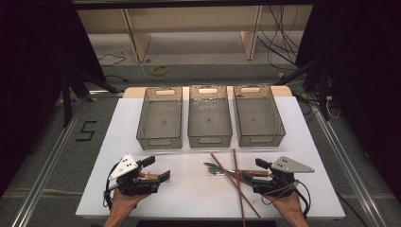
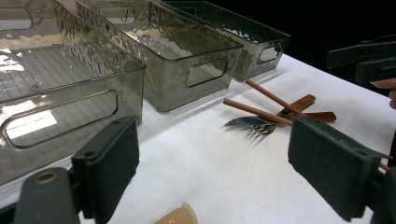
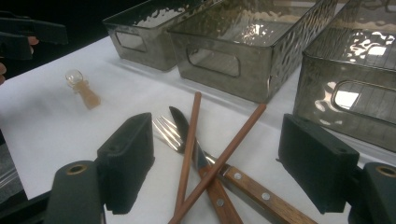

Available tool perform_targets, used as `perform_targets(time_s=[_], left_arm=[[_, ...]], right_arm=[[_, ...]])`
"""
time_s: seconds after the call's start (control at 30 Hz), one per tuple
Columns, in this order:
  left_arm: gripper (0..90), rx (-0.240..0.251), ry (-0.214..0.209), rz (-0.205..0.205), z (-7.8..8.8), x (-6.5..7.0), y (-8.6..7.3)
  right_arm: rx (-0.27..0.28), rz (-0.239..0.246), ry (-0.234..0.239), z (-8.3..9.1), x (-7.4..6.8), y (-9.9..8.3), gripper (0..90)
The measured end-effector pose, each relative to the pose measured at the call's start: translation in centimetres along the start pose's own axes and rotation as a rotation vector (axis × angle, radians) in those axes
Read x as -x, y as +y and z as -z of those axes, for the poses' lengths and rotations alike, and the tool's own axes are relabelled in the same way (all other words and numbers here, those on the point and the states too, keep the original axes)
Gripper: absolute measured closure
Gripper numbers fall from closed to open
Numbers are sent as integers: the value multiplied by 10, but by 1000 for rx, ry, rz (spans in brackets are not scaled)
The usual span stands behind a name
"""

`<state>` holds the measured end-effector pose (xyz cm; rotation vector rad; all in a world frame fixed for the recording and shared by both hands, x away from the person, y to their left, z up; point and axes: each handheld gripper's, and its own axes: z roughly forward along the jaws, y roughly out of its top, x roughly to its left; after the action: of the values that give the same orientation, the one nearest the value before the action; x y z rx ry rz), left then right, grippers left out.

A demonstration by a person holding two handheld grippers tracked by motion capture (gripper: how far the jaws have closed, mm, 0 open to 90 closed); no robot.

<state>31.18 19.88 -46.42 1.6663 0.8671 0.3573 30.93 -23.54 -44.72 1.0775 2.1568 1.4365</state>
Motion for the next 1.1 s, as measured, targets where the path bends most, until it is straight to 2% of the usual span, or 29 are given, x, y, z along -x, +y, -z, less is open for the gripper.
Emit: perform_targets(time_s=[0.2, 0.63, 0.83, 1.1], left_arm=[[159, -1, 5, 0, 0, -1, 0], [159, -4, 7, -3, -1, -1, 0], [159, -4, 6, -4, -1, -1, 0], [158, -8, 7, -11, -1, -1, 0]], right_arm=[[-16, -24, 5, 0, 1, 2, 306], [-93, -60, 18, -8, 3, 7, 395], [-144, -79, 29, -12, 5, 11, 423], [-260, -93, 36, -23, 4, 12, 449]])
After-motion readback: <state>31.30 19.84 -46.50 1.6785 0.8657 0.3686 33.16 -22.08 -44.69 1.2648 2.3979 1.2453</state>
